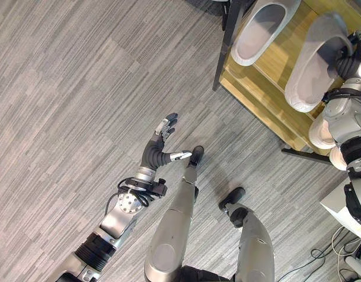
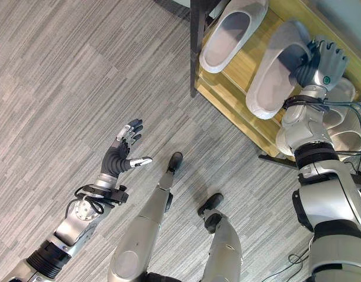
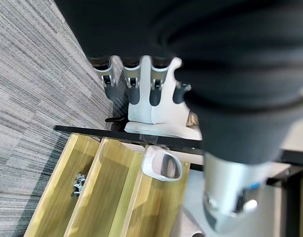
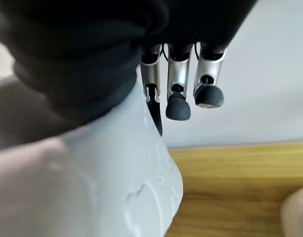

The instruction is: Arrange the slippers neatly on the shoe rack.

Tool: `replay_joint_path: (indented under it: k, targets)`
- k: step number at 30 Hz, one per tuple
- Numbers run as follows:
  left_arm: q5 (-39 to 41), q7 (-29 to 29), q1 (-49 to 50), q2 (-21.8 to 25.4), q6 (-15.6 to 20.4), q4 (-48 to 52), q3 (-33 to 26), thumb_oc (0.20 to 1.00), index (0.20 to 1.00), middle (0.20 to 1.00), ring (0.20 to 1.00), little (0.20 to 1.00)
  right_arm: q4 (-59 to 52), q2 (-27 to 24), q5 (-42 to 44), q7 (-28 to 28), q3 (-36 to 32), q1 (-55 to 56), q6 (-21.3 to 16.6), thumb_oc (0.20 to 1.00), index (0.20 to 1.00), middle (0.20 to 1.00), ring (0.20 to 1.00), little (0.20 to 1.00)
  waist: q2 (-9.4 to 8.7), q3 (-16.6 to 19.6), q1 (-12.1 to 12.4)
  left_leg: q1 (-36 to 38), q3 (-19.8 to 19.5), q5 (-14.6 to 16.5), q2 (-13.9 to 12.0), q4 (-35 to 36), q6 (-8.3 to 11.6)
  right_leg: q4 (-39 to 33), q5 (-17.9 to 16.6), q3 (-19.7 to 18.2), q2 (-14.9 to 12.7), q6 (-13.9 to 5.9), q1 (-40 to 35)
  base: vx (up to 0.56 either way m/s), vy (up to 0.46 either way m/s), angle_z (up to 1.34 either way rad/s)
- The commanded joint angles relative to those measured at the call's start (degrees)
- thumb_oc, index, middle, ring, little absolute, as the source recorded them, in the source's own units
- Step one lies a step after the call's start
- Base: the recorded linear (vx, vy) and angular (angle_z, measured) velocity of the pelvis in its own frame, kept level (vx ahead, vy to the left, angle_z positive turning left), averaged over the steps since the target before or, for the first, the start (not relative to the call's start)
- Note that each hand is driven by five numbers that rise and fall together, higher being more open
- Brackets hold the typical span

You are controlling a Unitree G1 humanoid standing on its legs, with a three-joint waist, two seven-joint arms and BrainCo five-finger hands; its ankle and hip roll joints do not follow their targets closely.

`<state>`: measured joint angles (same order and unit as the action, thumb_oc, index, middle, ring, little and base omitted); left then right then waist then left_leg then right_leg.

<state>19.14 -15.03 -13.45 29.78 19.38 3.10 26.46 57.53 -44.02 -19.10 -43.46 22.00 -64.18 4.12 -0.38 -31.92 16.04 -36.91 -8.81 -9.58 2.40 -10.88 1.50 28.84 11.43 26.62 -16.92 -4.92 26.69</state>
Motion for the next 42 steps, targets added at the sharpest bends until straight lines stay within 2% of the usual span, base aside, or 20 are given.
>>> replay_joint_path:
  k: [1,4,5,6,13,16,19,21,24,28,33,42]
  targets:
    - [0.0,-0.4,-2.1,-2.4,3.0,1.2,0.3,1.0,1.0,1.0,1.0,1.0,1.0,-3.8,3.0,-2.6,4.4,-3.6,-0.2,0.2,0.2,0.2,0.2,0.2,1.15,3.6,0.4,0.0,-0.3,12.4,-2.8,-4.6,3.57,-3.7,-0.2,-1.7,-2.4,-3.7,-2.2,0.0,0.0,0.0]
    - [0.4,-0.4,-2.3,-2.6,3.2,1.3,0.6,1.0,1.0,1.0,1.0,1.0,2.3,-4.1,3.7,-3.2,5.0,-4.8,0.0,0.2,0.2,0.2,0.2,0.2,1.18,3.7,0.4,-0.2,-0.3,12.4,-2.7,-4.6,3.52,-3.8,-0.3,-1.9,-2.3,-3.75,-1.8,0.0,0.0,0.0]
    - [0.4,-0.4,-2.3,-2.7,3.2,1.2,0.6,1.0,1.0,1.0,1.0,1.0,2.4,-4.1,3.7,-3.2,5.0,-4.8,0.0,0.809,0.809,0.809,0.809,0.809,1.2,3.7,0.4,-0.2,-0.2,12.4,-2.7,-4.6,3.51,-3.7,-0.3,-1.9,-2.3,-3.75,-1.8,0.0,0.0,0.0]
    - [0.5,-0.4,-2.7,-2.8,3.2,1.0,0.8,1.0,1.0,1.0,1.0,1.0,2.8,-4.0,3.8,-3.3,5.4,-5.0,-0.2,1.0,1.0,1.0,1.0,1.0,1.22,3.7,0.4,-0.2,-0.1,12.4,-2.7,-4.5,3.51,-3.9,-0.4,-2.0,-2.4,-3.84,-1.8,0.0,0.0,0.0]
    - [1.1,0.0,-3.3,-3.4,3.3,0.6,1.2,1.0,1.0,1.0,1.0,1.0,2.9,-1.4,5.2,-3.1,5.6,-5.1,-0.6,1.0,1.0,1.0,1.0,1.0,1.12,4.3,0.1,0.7,0.4,12.7,-2.6,-4.0,3.28,-4.7,-0.6,-2.7,-2.1,-3.71,-2.2,0.01,0.0,-0.01]
    - [1.6,-0.1,-3.6,-3.5,3.3,0.2,1.3,1.0,1.0,1.0,1.0,1.0,2.2,1.2,7.2,-2.8,4.7,-4.1,-1.8,1.0,1.0,1.0,1.0,1.0,1.36,4.4,-0.1,1.2,0.5,12.9,-2.6,-4.1,3.22,-4.8,-0.5,-3.1,-2.2,-3.54,-2.4,0.01,0.006,-0.05]
    - [2.1,-0.4,-3.5,-3.6,3.2,-0.7,1.5,1.0,1.0,1.0,1.0,1.0,1.2,4.4,12.2,-2.7,1.8,-3.1,-4.2,1.0,1.0,1.0,1.0,1.0,1.77,4.3,-0.4,1.6,0.8,13.1,-2.5,-4.2,3.06,-4.6,-0.6,-3.3,-2.2,-3.48,-2.4,0.01,0.017,-0.08]
    - [2.4,-0.7,-3.2,-4.0,2.9,-2.0,1.6,1.0,1.0,1.0,1.0,1.0,-1.3,9.7,22.1,-3.7,-4.3,0.0,-9.1,1.0,1.0,1.0,1.0,1.0,1.99,4.2,-0.9,1.8,1.0,13.7,-2.4,-5.0,2.71,-3.9,-0.2,-4.0,-2.2,-3.35,-2.4,0.01,0.028,-0.06]
    - [2.4,-0.6,-2.9,-4.3,2.5,-3.1,1.3,1.0,1.0,1.0,1.0,1.0,-3.1,14.9,30.4,-3.1,-8.3,2.9,-13.3,1.0,1.0,1.0,1.0,1.0,2.14,4.2,-1.3,1.9,1.3,14.9,-2.4,-6.8,2.19,-2.9,0.2,-5.0,-2.3,-3.13,-2.4,0.0,0.011,0.0]
    - [2.1,-0.1,-2.0,-3.7,2.0,-3.5,0.5,1.0,1.0,1.0,1.0,1.0,-4.4,19.4,36.2,-0.4,-10.5,6.2,-15.3,1.0,1.0,1.0,1.0,1.0,2.04,4.2,-1.7,1.6,1.9,17.1,-2.3,-10.7,1.52,-0.4,1.5,-6.6,-2.6,-2.66,-1.9,0.0,0.017,-0.14]
    - [2.5,0.3,-1.0,-3.5,1.4,-3.7,-0.2,1.0,1.0,1.0,1.0,1.0,-4.2,21.9,41.1,2.2,-12.1,8.1,-16.2,1.0,1.0,1.0,1.0,1.0,2.2,4.1,-2.0,1.3,2.5,18.5,-2.5,-13.4,1.37,1.6,2.3,-7.6,-3.0,-2.34,-1.3,0.0,0.015,-0.1]
    - [2.2,-0.1,-0.6,-4.3,0.8,-5.2,0.7,1.0,1.0,1.0,1.0,1.0,-1.5,22.6,45.7,3.7,-13.1,8.1,-17.4,1.0,1.0,1.0,1.0,1.0,2.35,4.4,-2.4,1.4,2.8,18.8,-2.1,-13.0,1.05,0.3,1.6,-7.5,-3.1,-2.62,-2.1,0.03,0.013,-0.06]
